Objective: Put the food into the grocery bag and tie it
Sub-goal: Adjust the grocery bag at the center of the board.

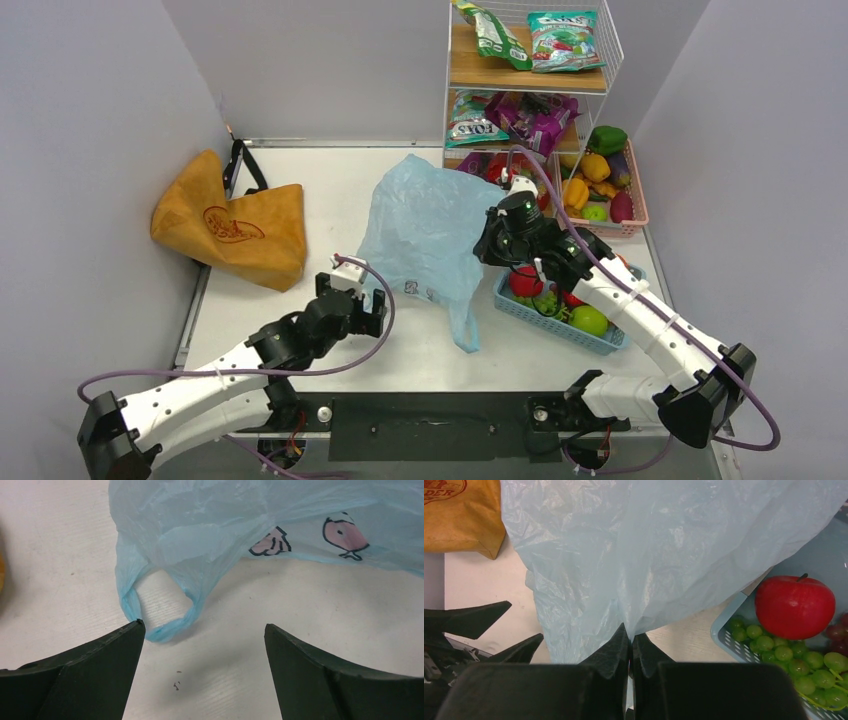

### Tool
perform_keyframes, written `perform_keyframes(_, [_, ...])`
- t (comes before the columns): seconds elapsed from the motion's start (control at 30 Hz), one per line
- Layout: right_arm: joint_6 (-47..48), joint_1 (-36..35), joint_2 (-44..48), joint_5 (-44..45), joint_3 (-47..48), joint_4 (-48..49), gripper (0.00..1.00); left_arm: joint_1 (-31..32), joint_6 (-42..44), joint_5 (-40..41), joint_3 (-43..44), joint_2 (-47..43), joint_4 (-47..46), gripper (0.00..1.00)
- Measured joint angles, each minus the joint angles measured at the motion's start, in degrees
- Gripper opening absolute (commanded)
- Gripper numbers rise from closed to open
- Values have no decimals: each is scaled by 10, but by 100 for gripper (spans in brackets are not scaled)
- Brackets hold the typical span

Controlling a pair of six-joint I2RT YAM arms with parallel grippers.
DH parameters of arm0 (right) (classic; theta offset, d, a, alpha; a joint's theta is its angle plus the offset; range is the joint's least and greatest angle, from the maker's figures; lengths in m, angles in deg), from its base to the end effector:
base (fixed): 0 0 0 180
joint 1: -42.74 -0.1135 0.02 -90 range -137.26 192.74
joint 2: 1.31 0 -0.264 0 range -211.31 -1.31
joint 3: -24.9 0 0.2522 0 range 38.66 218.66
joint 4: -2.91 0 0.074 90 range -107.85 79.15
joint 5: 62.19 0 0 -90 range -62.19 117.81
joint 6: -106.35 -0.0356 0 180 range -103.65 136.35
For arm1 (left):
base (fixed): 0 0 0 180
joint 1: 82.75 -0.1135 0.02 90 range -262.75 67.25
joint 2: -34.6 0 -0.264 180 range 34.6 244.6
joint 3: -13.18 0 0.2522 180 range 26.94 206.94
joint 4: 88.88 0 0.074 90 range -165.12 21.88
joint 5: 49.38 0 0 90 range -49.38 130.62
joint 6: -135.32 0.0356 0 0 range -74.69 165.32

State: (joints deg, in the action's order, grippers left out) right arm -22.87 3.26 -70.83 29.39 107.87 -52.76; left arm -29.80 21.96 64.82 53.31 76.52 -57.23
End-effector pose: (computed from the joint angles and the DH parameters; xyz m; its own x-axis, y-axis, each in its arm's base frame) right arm 0.1967 0.1608 0.3458 -0.7937 0.1651 -0.5855 -0.1522 0.8779 0.4539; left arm 0.1108 -0.1225 0.2233 -0.5117 0.0776 -0.8556 0.3474 0.9295 -0.1235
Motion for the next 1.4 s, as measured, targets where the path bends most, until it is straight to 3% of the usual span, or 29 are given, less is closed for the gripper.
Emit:
perform_keyframes(0.2, [3,8,12,-6,0,-16,0,10,-1,63,-21,59,-68,78])
perform_keyframes(0.43, [11,13,26,-12,2,-25,0,9,-20,71,-50,108,-149,69])
perform_keyframes(0.5, [13,15,26,-17,4,-26,0,6,-27,69,-53,123,-168,61])
perform_keyframes(0.53, [13,16,26,-20,6,-28,0,5,-31,66,-55,133,-182,43])
perform_keyframes(0.57, [13,16,26,-21,7,-29,0,4,-35,65,-55,140,-190,15])
perform_keyframes(0.63, [14,17,26,-21,10,-30,0,2,-42,55,-58,156,-216,0])
perform_keyframes(0.73, [13,17,26,-21,12,-33,0,-5,-42,31,-55,178,-222,0])
perform_keyframes(0.8, [13,17,26,-21,13,-33,0,-7,-56,19,-27,187,-173,0])
perform_keyframes(0.97, [17,20,21,-22,33,-40,0,-9,-117,-32,126,181,-17,0])
perform_keyframes(1.1, [24,20,-2,-30,54,-37,0,-3,-179,-79,201,117,60,0])
perform_keyframes(1.4, [51,-35,-116,-81,98,-20,0,20,-307,-158,231,-23,264,0])
